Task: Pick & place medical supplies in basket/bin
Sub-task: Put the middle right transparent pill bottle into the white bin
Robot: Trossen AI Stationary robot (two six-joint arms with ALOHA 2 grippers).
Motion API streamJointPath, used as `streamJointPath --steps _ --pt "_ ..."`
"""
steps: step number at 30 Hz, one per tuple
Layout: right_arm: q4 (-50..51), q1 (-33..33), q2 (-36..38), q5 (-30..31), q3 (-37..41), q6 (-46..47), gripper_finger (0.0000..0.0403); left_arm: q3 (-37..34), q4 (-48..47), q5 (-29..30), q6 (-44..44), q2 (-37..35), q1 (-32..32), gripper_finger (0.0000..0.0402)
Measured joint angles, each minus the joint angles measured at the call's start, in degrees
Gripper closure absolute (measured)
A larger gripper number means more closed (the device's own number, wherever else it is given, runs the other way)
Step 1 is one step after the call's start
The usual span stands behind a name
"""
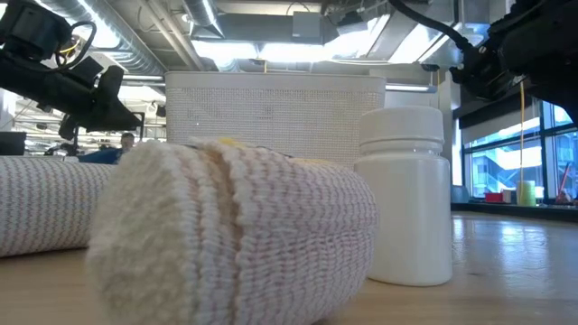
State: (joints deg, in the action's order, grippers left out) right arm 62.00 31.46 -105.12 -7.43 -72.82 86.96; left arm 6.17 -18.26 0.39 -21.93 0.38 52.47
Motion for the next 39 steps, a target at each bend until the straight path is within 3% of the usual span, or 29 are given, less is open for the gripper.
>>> streamJointPath --steps 6,14,19,25,32,36,39 --pt "0.00 0.00 0.04 -0.04 -0.02 -1.03 0.0274 0.00 0.00 0.01 0.02 0.00 0.02 0.0329" --pt "0.08 -2.59 0.09 6.16 -4.43 -14.29 0.0275 0.00 -0.02 0.02 0.02 0.00 0.02 0.0329" --pt "0.28 -5.87 0.11 10.14 -13.13 -27.46 0.0271 0.00 -0.01 0.02 0.04 0.00 0.01 0.0329" --pt "0.39 -10.96 0.15 19.69 -24.42 -47.77 0.0269 0.00 0.00 0.02 0.11 0.00 0.02 0.0329" --pt "0.34 -16.54 0.22 19.48 -40.95 -67.38 0.0269 0.00 0.00 0.03 0.15 0.00 0.01 0.0329" --pt "-0.16 -20.76 0.22 30.00 -48.96 -77.24 0.0269 0.00 0.00 0.04 0.15 0.00 0.02 0.0329" --pt "-1.36 -25.89 0.31 30.84 -52.23 -81.14 0.0269 0.00 0.00 0.04 0.15 0.00 0.00 0.0329"
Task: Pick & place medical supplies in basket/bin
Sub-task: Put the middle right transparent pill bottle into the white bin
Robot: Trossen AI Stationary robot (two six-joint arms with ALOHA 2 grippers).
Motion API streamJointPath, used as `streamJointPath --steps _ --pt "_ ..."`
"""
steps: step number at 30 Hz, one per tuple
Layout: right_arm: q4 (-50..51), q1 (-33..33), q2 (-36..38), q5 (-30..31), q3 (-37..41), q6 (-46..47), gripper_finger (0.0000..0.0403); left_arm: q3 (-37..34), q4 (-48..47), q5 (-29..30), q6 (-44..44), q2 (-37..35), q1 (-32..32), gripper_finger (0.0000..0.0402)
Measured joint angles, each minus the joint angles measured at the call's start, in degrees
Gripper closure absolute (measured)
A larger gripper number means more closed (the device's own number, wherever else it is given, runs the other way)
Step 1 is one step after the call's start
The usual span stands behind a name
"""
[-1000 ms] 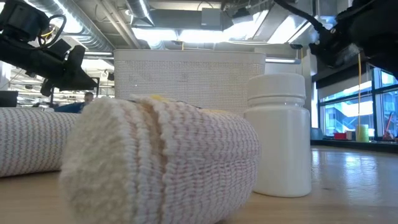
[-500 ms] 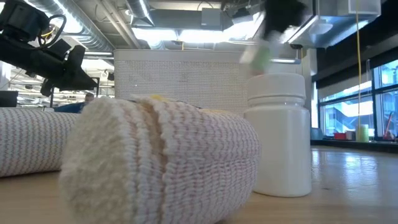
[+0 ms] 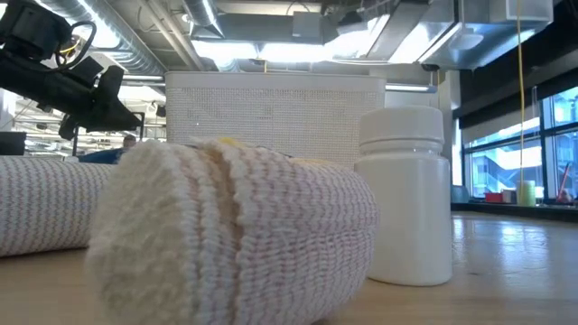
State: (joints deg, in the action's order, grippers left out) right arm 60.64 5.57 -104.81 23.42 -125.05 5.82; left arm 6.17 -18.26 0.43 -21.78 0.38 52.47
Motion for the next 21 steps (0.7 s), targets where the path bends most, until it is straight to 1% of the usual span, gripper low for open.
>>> streamJointPath --steps 3,6,9,11,15,17,21 --pt "-0.48 -6.49 0.00 -6.10 -0.64 -0.35 0.0269 0.00 0.00 0.02 0.00 0.00 0.02 0.0329" --pt "-0.43 -13.21 -0.50 -10.86 0.71 -0.13 0.0269 0.00 0.00 0.02 0.00 0.00 0.02 0.0329" --pt "0.21 -19.42 -2.01 -15.97 2.95 1.02 0.0268 0.00 0.00 0.04 0.00 0.00 0.02 0.0329" --pt "0.69 -23.16 -3.23 -20.79 4.70 2.88 0.0268 0.00 0.01 0.04 0.00 0.00 0.00 0.0329" --pt "0.95 -28.81 -6.20 -29.89 8.77 2.88 0.0268 0.00 0.02 0.09 0.00 -0.01 0.02 0.0329" --pt "1.04 -30.61 -7.94 -32.04 10.63 2.72 0.0268 0.00 0.00 0.09 0.00 -0.02 0.02 0.0329" --pt "0.56 -32.59 -11.03 -32.72 13.30 1.82 0.0267 0.00 0.02 0.25 0.00 -0.01 0.01 0.0329"
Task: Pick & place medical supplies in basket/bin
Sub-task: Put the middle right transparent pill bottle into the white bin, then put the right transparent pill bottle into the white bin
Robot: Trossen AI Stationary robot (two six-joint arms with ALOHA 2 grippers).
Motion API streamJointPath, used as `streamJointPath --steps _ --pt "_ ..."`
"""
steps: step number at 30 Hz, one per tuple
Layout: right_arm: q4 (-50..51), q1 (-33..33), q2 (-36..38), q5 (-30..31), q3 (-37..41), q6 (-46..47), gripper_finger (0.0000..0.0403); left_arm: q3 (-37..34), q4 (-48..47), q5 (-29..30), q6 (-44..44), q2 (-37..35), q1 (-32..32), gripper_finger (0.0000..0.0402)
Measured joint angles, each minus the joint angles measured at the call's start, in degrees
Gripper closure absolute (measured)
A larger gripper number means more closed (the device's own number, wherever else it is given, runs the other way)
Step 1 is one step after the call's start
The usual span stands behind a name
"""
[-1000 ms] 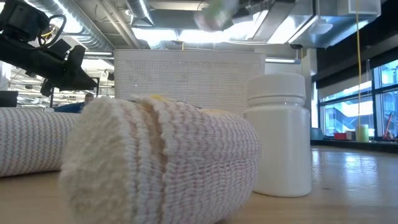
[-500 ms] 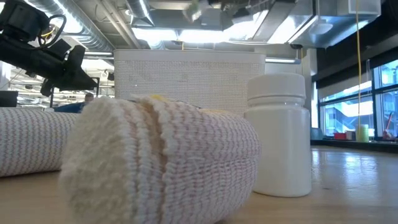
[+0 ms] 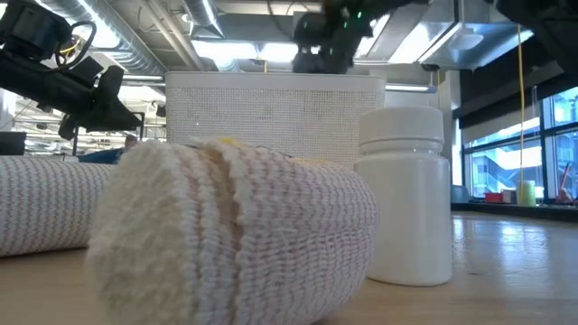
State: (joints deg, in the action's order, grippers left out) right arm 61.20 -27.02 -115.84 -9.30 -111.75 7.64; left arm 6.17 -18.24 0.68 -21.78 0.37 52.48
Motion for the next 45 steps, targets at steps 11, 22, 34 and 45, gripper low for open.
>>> streamJointPath --steps 11,22,34,45 --pt "-0.36 -0.95 -7.85 -3.42 0.70 -1.89 0.0267 0.00 0.00 0.00 0.00 0.00 -0.01 0.0329" --pt "1.79 -0.95 -8.78 -3.71 0.68 -0.46 0.0251 0.00 0.00 0.00 0.00 0.00 -0.01 0.0329" --pt "6.08 -0.95 -8.91 -3.39 -2.80 -0.47 0.0163 0.00 0.00 1.76 0.02 -0.01 0.01 0.0329" --pt "16.90 2.12 -4.93 -3.54 -20.66 3.01 0.0160 0.00 0.00 1.93 0.02 -0.01 -0.01 0.0329"
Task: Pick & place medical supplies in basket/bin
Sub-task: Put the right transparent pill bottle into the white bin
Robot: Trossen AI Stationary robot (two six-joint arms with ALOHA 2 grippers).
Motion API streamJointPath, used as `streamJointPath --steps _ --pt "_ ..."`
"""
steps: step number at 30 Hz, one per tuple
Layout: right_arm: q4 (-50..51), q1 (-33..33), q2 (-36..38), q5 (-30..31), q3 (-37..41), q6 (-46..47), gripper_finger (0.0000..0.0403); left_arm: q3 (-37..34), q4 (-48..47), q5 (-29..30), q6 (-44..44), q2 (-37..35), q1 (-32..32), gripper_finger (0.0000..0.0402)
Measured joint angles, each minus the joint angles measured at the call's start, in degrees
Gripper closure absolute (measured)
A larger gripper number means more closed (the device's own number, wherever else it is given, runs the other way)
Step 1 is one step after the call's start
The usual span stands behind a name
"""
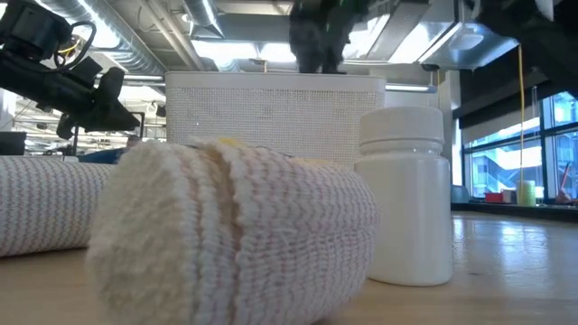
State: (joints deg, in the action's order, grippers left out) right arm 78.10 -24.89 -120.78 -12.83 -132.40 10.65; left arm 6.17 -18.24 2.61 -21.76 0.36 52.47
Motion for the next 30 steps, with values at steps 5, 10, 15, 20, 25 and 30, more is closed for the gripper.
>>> streamJointPath --steps 5,10,15,20,25,30 --pt "1.83 7.71 7.13 2.58 4.32 1.54 0.0160 0.00 0.02 0.86 -0.01 0.01 0.02 0.0329" --pt "7.42 19.07 10.16 10.60 4.38 7.51 0.0160 0.00 0.02 0.90 -0.02 0.02 0.02 0.0329" --pt "12.07 33.05 9.97 14.97 4.42 17.70 0.0160 0.00 -0.02 0.87 -0.04 0.00 0.02 0.0329" --pt "8.63 46.96 9.77 20.45 9.16 28.86 0.0160 0.00 0.01 0.84 -0.07 0.01 0.01 0.0329" --pt "9.72 57.26 9.73 21.00 18.17 54.75 0.0160 0.00 0.00 0.61 -0.20 0.02 0.02 0.0329" --pt "10.59 64.31 9.69 16.39 27.96 74.15 0.0160 0.00 -0.01 -0.59 -0.20 0.00 0.02 0.0329"
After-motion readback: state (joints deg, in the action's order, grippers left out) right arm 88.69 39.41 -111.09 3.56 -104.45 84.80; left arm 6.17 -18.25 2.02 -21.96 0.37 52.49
